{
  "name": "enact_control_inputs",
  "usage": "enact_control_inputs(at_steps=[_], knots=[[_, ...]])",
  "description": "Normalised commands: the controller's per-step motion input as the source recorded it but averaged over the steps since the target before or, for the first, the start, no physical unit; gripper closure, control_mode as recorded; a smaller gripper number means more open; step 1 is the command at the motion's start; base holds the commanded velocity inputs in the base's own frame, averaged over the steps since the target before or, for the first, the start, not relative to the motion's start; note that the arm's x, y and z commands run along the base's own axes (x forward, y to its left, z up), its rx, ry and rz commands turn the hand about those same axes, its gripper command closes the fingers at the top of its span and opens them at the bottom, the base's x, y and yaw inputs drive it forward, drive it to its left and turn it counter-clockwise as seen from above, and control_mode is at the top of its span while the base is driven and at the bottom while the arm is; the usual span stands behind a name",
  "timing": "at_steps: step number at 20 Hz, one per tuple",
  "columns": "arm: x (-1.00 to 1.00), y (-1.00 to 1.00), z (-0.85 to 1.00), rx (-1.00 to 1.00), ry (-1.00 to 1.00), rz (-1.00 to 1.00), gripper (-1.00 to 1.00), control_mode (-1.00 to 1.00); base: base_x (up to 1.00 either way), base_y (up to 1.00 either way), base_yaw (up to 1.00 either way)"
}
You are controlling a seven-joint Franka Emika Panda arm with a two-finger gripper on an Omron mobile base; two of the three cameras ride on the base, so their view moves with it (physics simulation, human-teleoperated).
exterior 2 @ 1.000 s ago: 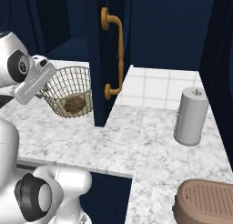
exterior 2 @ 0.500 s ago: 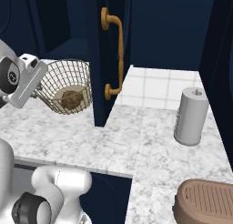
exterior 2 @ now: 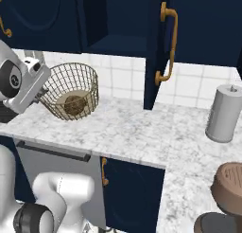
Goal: Open the cabinet, pick up the bread from the cabinet and place it in the basket. Then move the basket to the dining counter.
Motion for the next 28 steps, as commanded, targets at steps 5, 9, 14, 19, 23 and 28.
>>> enact_control_inputs(at_steps=[5, 9, 14, 19, 23, 28], knots=[[0.0, 0.0, 0.0, 0.0, 0.0, 0.0, 1.0, 1.0, -0.31, 0.88, 0.77], [0.0, 0.0, 0.0, 0.0, 0.0, 0.0, 1.0, 1.0, -0.24, 0.49, 0.84], [0.0, 0.0, 0.0, 0.0, 0.0, 0.0, 1.0, 1.0, -0.07, 0.42, 0.87], [0.0, 0.0, 0.0, 0.0, 0.0, 0.0, 1.0, 1.0, 0.01, 0.28, 0.82], [0.0, 0.0, 0.0, 0.0, 0.0, 0.0, 1.0, 1.0, 0.33, 0.49, 0.68], [0.0, 0.0, 0.0, 0.0, 0.0, 0.0, 1.0, 1.0, 0.86, 0.7, 0.47]])
